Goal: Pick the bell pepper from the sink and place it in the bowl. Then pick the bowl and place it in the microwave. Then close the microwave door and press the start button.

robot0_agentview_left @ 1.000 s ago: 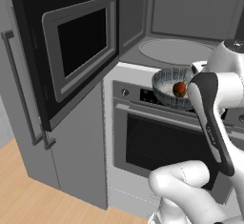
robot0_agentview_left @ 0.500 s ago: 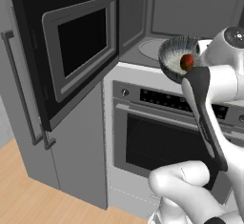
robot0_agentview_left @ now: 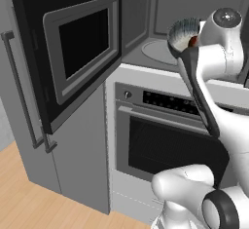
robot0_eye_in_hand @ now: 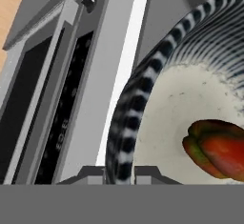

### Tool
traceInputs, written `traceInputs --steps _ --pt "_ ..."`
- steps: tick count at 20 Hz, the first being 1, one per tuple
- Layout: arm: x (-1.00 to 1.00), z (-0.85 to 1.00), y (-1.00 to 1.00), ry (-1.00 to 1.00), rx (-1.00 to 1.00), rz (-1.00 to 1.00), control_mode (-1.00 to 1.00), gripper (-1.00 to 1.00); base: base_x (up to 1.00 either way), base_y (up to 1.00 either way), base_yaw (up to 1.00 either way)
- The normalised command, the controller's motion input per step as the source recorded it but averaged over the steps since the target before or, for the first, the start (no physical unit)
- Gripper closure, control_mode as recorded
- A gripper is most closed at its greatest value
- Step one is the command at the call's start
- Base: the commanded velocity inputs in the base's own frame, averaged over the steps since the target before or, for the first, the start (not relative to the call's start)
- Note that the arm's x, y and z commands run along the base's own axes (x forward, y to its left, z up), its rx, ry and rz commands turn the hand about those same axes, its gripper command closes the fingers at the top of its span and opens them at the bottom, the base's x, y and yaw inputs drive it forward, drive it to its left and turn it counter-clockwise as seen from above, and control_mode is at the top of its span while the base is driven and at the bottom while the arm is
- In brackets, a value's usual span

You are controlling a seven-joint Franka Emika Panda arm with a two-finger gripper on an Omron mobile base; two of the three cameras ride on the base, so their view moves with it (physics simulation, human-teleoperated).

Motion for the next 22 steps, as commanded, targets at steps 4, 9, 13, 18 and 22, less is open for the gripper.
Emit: traceInputs --steps 4,9,13,18,22 --pt "0.76 0.11 -0.22 -0.08 0.0 -0.07 -1.0 1.0 0.0 0.0 0.0" --pt "0.71 -0.21 -0.18 -0.04 0.0 0.0 -1.0 1.0 0.0 0.0 0.0" --pt "0.62 -0.33 -0.09 0.0 0.0 0.0 -1.0 1.0 0.0 0.0 0.0" --pt "0.38 -0.29 -0.03 0.0 0.0 0.0 -1.0 1.0 0.0 0.0 0.0" --pt "0.35 -0.21 -0.07 0.0 0.0 0.0 -1.0 1.0 0.0 0.0 0.0"
